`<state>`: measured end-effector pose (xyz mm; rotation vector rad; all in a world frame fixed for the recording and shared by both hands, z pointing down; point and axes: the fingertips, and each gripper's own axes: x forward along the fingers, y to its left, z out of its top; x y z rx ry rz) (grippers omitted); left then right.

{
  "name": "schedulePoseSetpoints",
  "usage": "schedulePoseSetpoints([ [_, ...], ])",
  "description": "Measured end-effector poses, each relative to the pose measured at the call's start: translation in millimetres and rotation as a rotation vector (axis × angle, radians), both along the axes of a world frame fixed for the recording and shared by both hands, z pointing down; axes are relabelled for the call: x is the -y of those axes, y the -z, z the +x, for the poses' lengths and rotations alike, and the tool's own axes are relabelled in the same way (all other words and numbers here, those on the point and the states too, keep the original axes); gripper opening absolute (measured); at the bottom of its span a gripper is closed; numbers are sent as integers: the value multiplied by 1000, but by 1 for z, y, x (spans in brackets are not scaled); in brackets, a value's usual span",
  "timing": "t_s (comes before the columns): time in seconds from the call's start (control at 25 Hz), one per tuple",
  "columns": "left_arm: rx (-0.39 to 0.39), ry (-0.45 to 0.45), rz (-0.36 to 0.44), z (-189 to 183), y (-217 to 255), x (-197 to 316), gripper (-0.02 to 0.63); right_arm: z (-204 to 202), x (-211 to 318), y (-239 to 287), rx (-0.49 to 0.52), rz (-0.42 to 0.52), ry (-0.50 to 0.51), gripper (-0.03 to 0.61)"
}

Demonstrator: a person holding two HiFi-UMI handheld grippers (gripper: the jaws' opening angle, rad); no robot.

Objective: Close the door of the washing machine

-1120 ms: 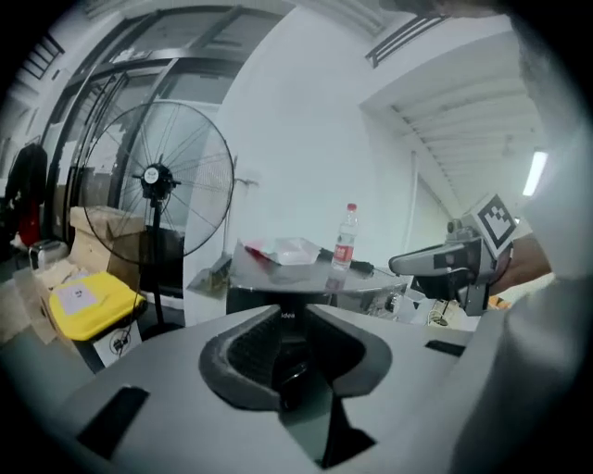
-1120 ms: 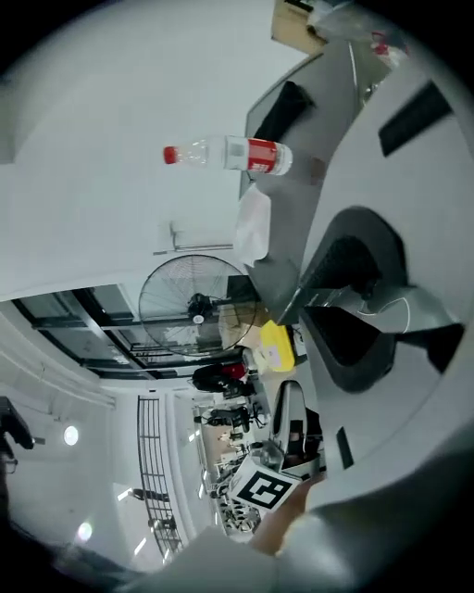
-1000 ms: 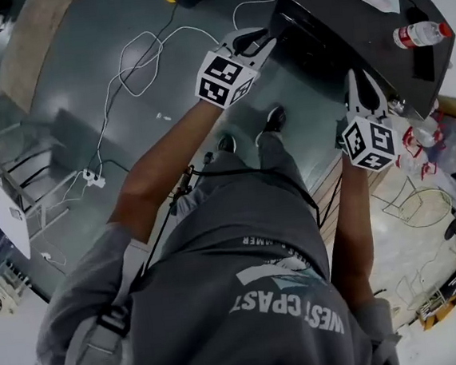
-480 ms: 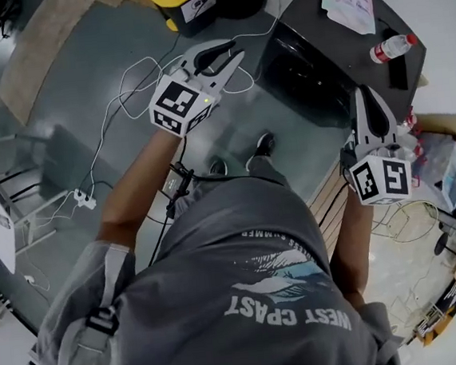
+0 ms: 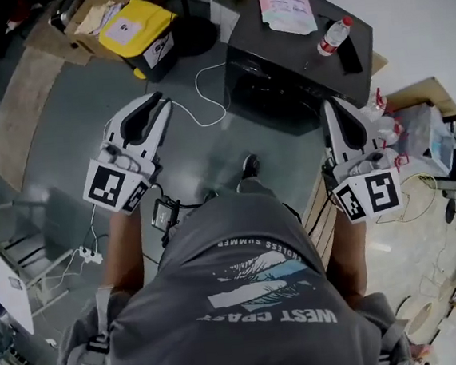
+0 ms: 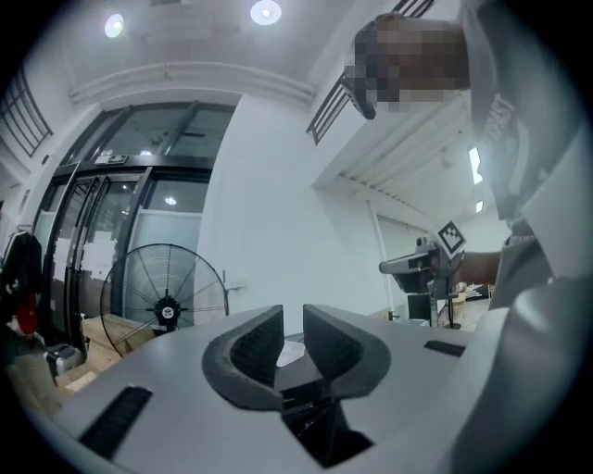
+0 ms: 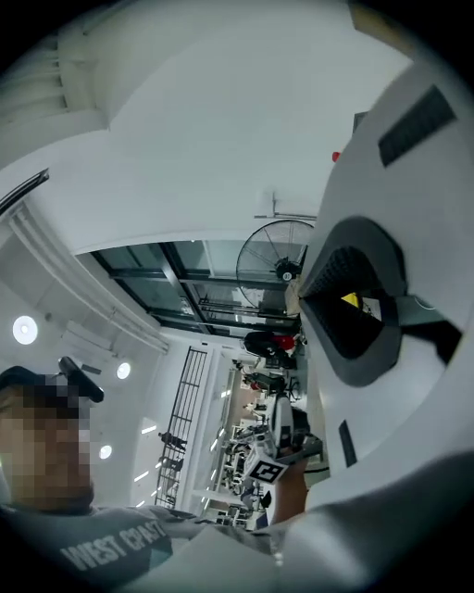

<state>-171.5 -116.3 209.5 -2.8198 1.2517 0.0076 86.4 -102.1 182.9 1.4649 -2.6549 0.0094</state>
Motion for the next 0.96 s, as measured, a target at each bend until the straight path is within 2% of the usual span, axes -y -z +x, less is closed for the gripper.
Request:
schedulePoseSetpoints([
  [0.24,-12,-66,-3,17,6,-20,75,15,-18,-5,3,-32,-48,28],
  [0.6,-12,-120,-12,34,2,-29,75,33,-36,-11,12,-46,-106,28],
  [0.96,-8,-153,-44,42,-10,-33,75,37,-37,-17,4,-58,-123,28],
])
